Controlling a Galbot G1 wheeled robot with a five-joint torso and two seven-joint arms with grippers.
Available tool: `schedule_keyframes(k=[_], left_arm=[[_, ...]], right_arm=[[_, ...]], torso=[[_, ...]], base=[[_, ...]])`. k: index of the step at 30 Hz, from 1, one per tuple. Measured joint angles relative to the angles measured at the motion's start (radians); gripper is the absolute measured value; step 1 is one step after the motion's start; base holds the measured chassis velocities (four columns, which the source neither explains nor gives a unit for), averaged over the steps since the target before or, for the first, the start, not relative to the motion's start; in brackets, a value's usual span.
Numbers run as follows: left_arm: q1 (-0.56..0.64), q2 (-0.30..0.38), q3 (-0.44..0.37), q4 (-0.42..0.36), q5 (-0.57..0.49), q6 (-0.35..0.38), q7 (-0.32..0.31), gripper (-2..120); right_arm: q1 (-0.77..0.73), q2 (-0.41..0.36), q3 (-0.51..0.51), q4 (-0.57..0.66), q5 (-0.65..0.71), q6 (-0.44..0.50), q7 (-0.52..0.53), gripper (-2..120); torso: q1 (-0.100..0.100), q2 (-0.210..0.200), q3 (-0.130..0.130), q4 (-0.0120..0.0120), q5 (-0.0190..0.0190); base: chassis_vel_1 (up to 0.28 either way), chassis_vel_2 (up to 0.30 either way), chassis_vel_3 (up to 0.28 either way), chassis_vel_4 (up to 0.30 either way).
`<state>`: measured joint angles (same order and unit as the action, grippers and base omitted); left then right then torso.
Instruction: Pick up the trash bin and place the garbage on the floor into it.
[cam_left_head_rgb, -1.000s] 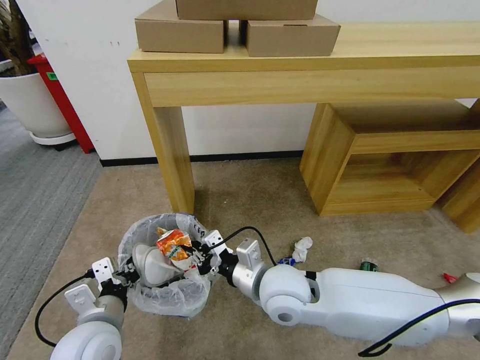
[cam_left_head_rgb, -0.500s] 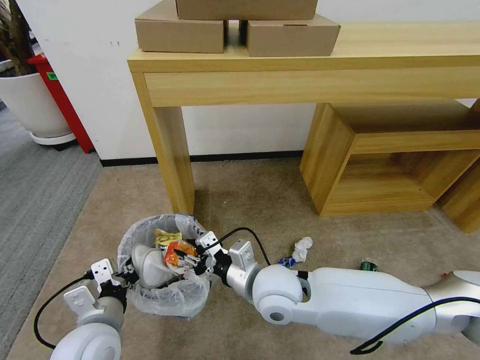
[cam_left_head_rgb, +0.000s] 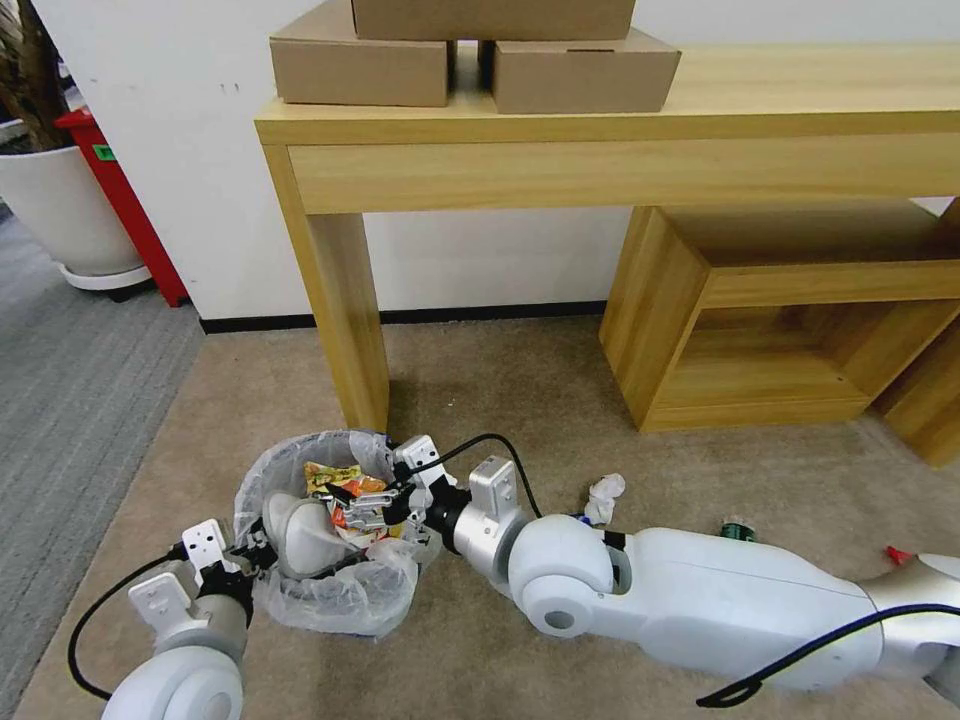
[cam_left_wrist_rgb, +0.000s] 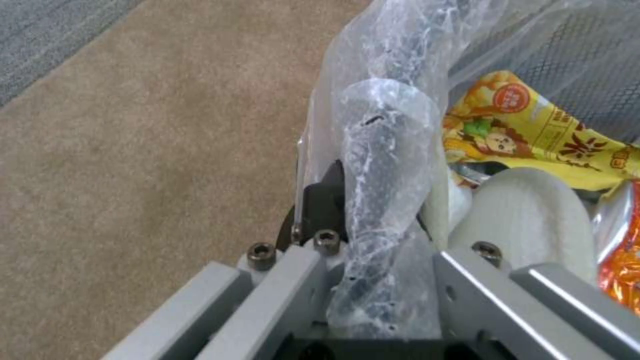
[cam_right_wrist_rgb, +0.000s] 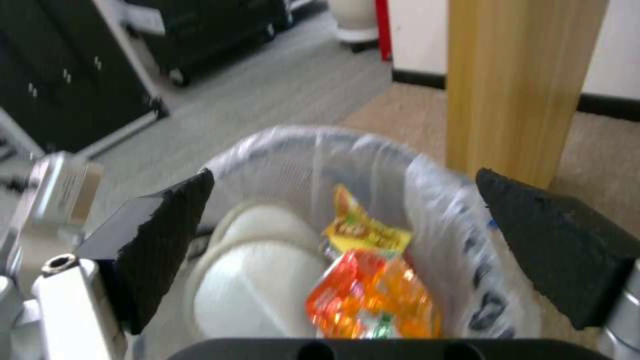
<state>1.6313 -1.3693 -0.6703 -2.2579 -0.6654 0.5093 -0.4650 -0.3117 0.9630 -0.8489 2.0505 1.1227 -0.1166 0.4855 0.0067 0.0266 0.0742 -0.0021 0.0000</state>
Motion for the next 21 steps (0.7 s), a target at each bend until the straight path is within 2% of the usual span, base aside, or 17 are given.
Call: schedule_keyframes(k=[2,5,6,9,10,12,13,16,17,19,21], left_arm=[[0.000,0.000,-0.001,0.000,0.000,0.000,0.000,1],[0.001,0.003,-0.003,0.001,0.001,0.000,0.000,1],[0.001,0.003,-0.003,0.001,0.001,0.000,0.000,1],[-0.007,0.005,-0.003,0.002,-0.001,0.000,-0.001,1],[-0.007,0.005,-0.003,0.002,-0.001,0.000,-0.001,1],[-0.011,0.007,-0.003,0.005,-0.002,0.000,-0.001,1],[-0.011,0.007,-0.003,0.005,-0.002,0.000,-0.001,1],[-0.018,0.007,-0.004,0.011,-0.001,0.004,-0.002,1],[-0.018,0.007,-0.004,0.011,-0.001,0.004,-0.002,1],[-0.018,0.011,-0.007,0.011,-0.001,0.010,-0.002,1],[-0.018,0.014,-0.008,0.011,0.001,0.012,-0.001,1]], right_arm=[[-0.018,-0.001,0.032,0.001,0.000,0.002,0.000,100],[-0.078,-0.014,0.151,0.002,0.005,0.004,0.000,100],[-0.078,-0.014,0.151,0.002,0.005,0.004,0.000,100],[-0.148,-0.035,0.291,0.000,0.009,0.004,0.002,100],[-0.148,-0.035,0.291,0.000,0.009,0.004,0.002,100],[-0.189,-0.051,0.383,-0.008,0.002,0.005,0.005,100],[-0.189,-0.051,0.383,-0.008,0.002,0.005,0.005,100],[-0.252,-0.077,0.522,-0.015,-0.006,0.002,0.018,100],[-0.252,-0.077,0.522,-0.015,-0.006,0.002,0.018,100],[-0.302,-0.101,0.614,-0.022,-0.027,-0.003,0.029,100],[-0.325,-0.113,0.653,-0.025,-0.036,-0.005,0.034,100]], torso=[[0.000,0.000,0.000,-0.0001,0.0000],[0.000,0.000,0.000,0.0000,0.0001],[0.000,0.000,0.000,0.0000,0.0001],[0.000,0.000,0.000,0.0000,0.0002],[0.000,0.000,0.000,0.0000,0.0002],[0.000,0.000,0.000,-0.0004,0.0002],[0.000,0.000,0.000,-0.0004,0.0002],[0.000,0.000,0.000,-0.0001,0.0000],[0.000,0.000,0.000,-0.0001,0.0000],[0.000,0.000,0.000,-0.0001,0.0003],[0.000,0.000,0.000,-0.0001,0.0001]], base=[[0.000,0.000,0.000,0.000],[0.000,0.000,0.000,0.000],[0.000,0.000,0.000,0.000],[0.000,0.000,0.000,0.000],[0.000,0.000,0.000,0.000],[0.000,0.000,0.000,0.000],[0.000,0.000,0.000,0.000],[0.000,0.000,0.000,0.000],[0.000,0.000,0.000,0.000],[0.000,0.000,0.000,0.000],[0.000,0.000,0.000,0.000]])
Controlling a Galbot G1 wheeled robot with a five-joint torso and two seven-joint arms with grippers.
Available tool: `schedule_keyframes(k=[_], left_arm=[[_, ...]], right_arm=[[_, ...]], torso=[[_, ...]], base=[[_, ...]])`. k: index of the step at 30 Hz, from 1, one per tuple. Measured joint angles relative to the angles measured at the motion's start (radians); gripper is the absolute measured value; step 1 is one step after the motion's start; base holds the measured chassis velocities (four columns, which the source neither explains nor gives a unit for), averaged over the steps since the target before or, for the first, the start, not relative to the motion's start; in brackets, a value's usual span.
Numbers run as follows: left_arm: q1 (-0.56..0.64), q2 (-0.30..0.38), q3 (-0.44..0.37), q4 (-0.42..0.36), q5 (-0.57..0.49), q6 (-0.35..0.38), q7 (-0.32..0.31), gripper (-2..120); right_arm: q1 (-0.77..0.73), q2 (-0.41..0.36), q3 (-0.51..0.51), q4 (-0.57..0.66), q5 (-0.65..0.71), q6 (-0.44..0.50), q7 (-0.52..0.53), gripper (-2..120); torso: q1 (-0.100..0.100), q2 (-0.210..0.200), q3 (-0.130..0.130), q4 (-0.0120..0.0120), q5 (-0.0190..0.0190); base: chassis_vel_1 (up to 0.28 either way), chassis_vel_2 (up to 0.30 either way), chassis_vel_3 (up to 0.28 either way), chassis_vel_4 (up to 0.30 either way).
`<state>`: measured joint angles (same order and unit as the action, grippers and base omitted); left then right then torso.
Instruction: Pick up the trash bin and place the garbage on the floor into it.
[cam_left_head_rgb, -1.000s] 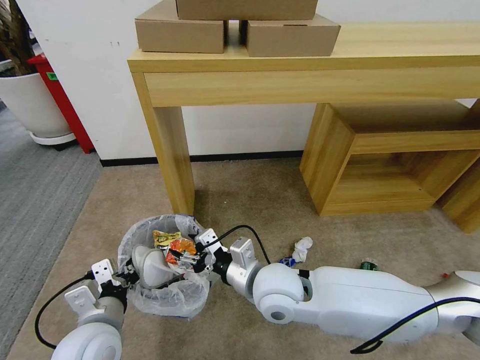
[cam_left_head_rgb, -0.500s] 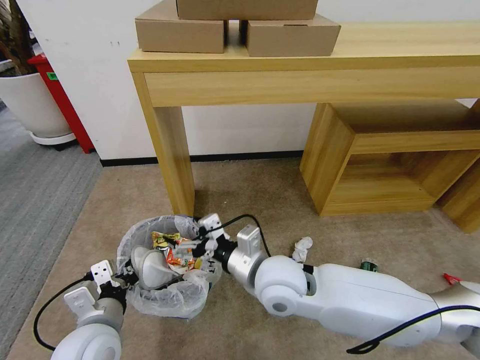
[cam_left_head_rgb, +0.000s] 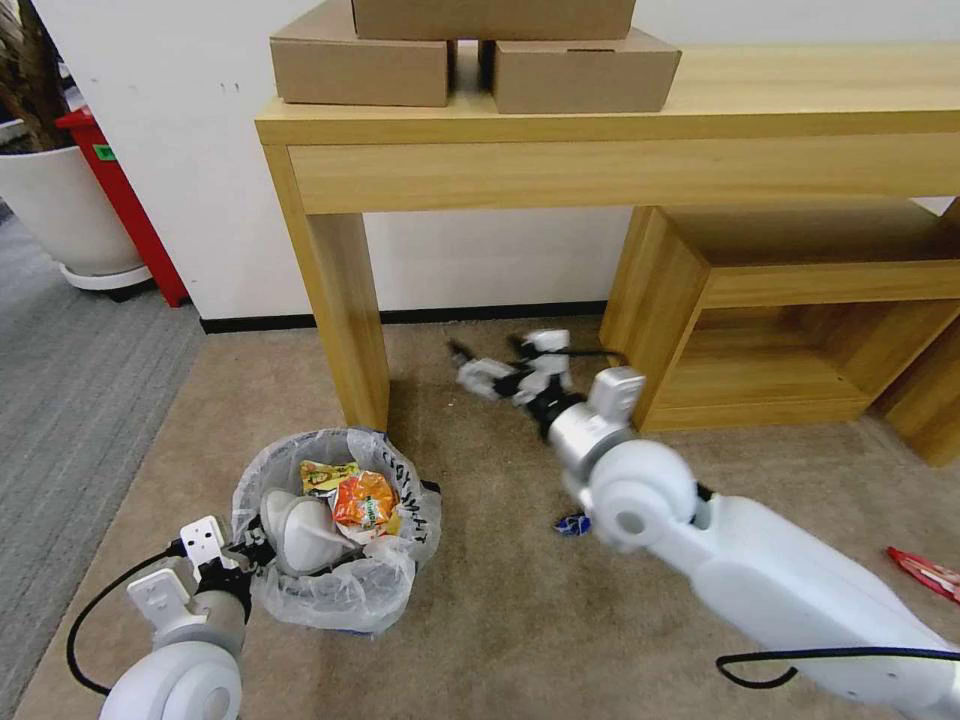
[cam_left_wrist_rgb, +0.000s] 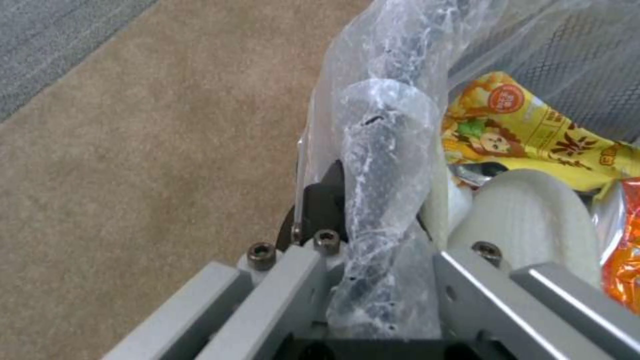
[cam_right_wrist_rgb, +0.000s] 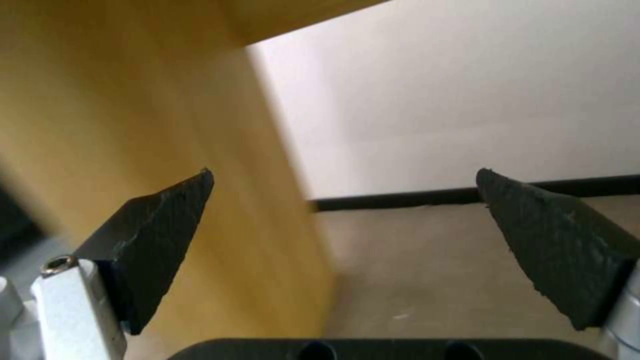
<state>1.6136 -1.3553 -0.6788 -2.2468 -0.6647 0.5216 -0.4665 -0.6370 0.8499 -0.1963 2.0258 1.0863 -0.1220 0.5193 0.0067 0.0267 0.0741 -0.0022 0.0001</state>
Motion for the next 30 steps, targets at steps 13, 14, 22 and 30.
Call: schedule_keyframes(k=[13,14,22,30], left_arm=[[0.003,0.016,0.000,0.002,0.017,-0.008,0.007,1],[0.003,0.017,0.001,0.004,0.017,-0.010,0.007,1],[0.010,0.023,0.002,-0.001,0.017,-0.013,0.007,1],[0.027,0.035,0.000,-0.014,0.016,-0.014,0.007,1]], right_arm=[[-0.284,-0.047,0.335,-0.048,-0.116,-0.065,0.087,100],[-0.315,-0.045,0.365,-0.050,-0.132,-0.068,0.093,100],[-0.404,-0.036,0.449,-0.042,-0.164,-0.045,0.088,100],[-0.468,-0.019,0.488,-0.020,-0.216,-0.014,0.070,100]], torso=[[0.000,0.000,0.000,-0.0001,0.0003],[0.000,0.000,0.000,-0.0001,0.0000],[0.000,0.000,0.000,-0.0001,0.0000],[0.000,0.000,0.000,0.0001,0.0000]], base=[[0.000,0.000,0.000,0.000],[0.000,0.000,0.000,0.000],[0.000,0.000,0.000,0.000],[0.000,0.000,0.000,0.000]])
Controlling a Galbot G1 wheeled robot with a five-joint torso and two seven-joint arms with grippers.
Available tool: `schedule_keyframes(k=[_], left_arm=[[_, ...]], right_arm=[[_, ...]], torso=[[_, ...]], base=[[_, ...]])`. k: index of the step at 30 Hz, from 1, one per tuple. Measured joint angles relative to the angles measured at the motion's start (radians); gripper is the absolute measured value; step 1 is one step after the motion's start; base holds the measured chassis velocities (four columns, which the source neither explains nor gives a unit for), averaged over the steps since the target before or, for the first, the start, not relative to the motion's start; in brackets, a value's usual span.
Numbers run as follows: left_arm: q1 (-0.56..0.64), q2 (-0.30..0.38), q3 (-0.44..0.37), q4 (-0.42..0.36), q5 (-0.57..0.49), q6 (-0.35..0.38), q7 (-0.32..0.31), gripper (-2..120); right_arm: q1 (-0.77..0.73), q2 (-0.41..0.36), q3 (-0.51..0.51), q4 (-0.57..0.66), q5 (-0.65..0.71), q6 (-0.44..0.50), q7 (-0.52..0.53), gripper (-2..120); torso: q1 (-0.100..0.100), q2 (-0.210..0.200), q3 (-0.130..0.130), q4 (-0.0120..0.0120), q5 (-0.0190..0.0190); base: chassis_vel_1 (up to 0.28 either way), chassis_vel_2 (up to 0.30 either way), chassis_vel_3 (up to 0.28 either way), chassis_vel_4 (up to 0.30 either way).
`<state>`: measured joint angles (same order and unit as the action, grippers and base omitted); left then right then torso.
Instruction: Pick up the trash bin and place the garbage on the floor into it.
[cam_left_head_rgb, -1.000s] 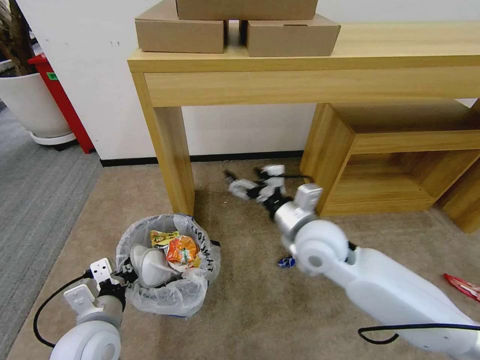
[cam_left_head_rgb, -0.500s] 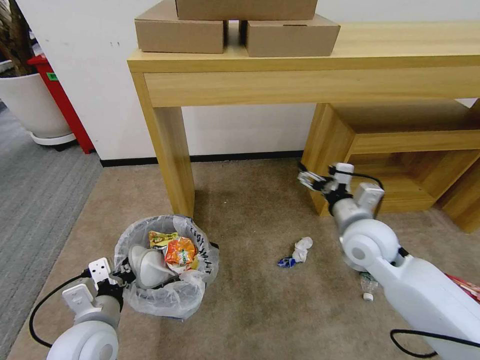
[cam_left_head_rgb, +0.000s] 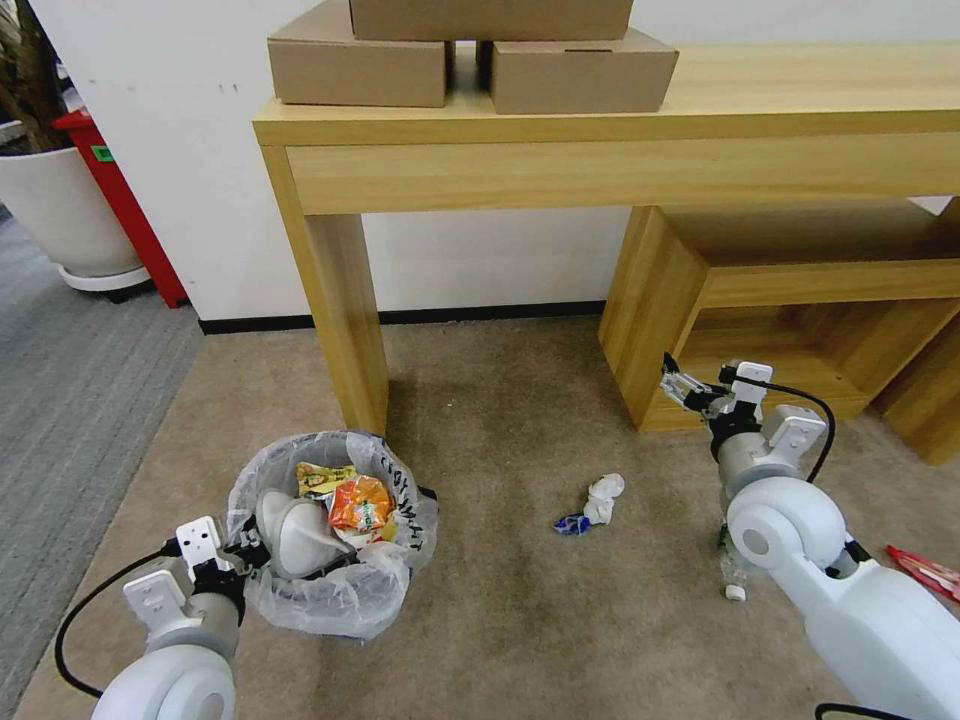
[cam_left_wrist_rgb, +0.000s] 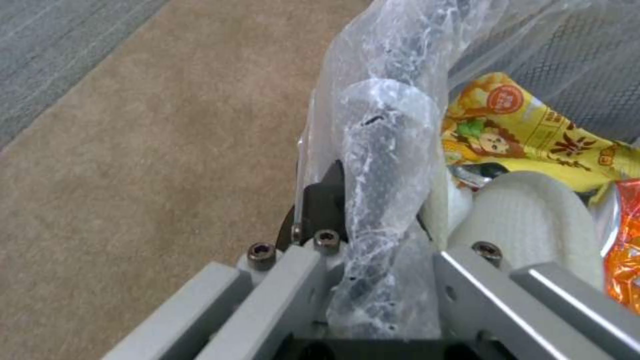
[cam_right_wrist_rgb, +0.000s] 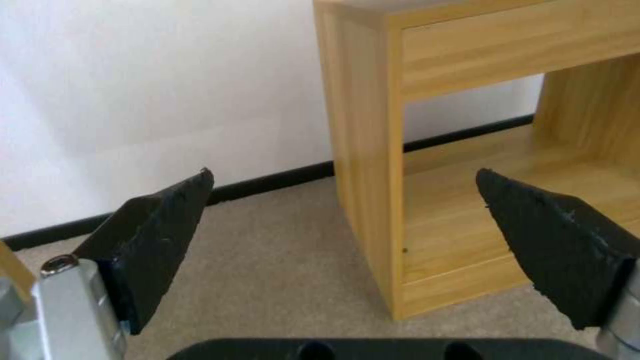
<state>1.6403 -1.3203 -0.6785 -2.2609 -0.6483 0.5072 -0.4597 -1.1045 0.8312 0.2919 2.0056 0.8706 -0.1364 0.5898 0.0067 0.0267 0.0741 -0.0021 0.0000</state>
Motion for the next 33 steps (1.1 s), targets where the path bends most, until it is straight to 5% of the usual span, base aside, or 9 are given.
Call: schedule_keyframes(k=[33], left_arm=[[0.000,0.000,-0.001,0.005,-0.005,-0.016,-0.004,1]], right_arm=[[-0.019,0.013,-0.006,-0.012,-0.038,0.028,-0.026,100]], torso=[[0.000,0.000,0.000,0.0002,0.0000]], base=[[-0.073,-0.066,-0.068,-0.078]])
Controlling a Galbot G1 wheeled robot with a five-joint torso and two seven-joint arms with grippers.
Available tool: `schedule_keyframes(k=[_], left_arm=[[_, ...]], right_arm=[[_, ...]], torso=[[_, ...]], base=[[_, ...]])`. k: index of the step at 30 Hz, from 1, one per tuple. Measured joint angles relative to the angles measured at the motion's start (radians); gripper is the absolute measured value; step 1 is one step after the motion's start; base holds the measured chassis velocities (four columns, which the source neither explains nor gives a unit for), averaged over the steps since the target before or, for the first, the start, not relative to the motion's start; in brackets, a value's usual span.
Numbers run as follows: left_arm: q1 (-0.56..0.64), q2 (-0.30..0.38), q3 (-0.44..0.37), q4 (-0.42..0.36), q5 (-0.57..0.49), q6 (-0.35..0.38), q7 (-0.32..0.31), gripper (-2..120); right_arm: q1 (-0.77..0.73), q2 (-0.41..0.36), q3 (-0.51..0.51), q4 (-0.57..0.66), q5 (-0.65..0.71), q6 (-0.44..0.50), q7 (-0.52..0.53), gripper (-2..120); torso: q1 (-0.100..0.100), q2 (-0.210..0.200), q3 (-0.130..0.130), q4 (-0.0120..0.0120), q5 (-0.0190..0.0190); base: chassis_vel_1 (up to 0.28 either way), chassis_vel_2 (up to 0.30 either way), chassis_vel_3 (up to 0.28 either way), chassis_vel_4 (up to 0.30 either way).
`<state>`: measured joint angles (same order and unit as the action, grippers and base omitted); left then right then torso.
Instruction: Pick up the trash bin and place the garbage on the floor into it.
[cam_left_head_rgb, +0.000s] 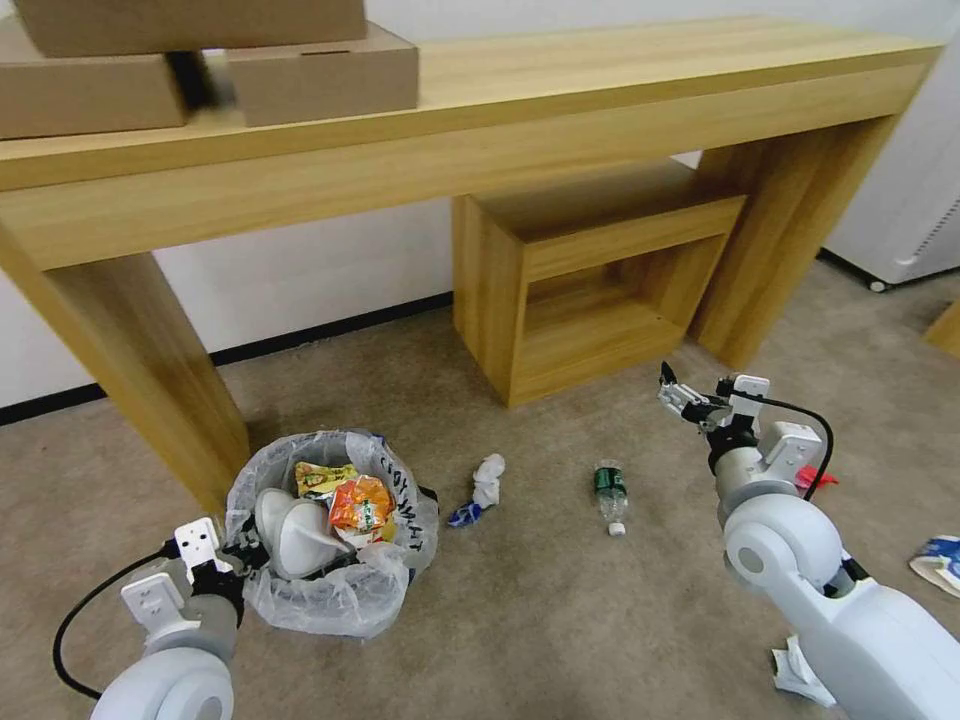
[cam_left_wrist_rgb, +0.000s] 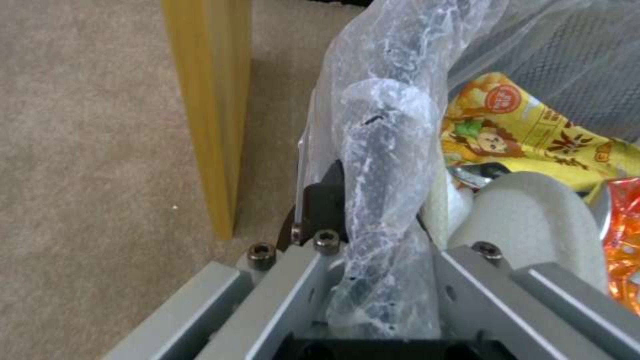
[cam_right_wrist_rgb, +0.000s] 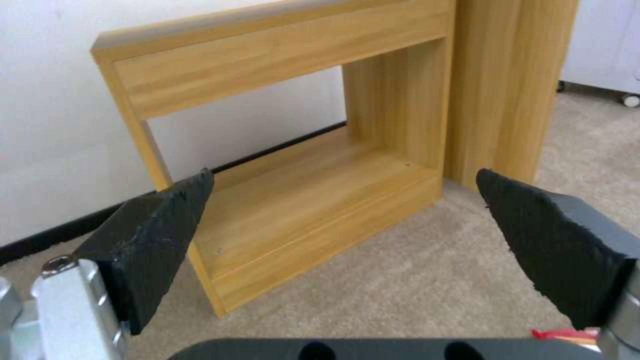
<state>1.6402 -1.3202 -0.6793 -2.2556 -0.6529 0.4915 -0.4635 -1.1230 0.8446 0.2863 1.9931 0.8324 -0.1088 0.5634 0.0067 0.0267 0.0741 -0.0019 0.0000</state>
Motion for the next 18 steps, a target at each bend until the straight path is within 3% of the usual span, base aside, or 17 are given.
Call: schedule_keyframes(k=[18], left_arm=[[0.003,-0.022,-0.012,-0.004,0.001,-0.011,-0.017,1]], right_arm=[[0.027,0.005,-0.066,-0.030,-0.036,0.012,-0.028,100]], torso=[[0.000,0.000,0.000,-0.0002,0.0000]], base=[[0.000,0.000,0.000,0.000]])
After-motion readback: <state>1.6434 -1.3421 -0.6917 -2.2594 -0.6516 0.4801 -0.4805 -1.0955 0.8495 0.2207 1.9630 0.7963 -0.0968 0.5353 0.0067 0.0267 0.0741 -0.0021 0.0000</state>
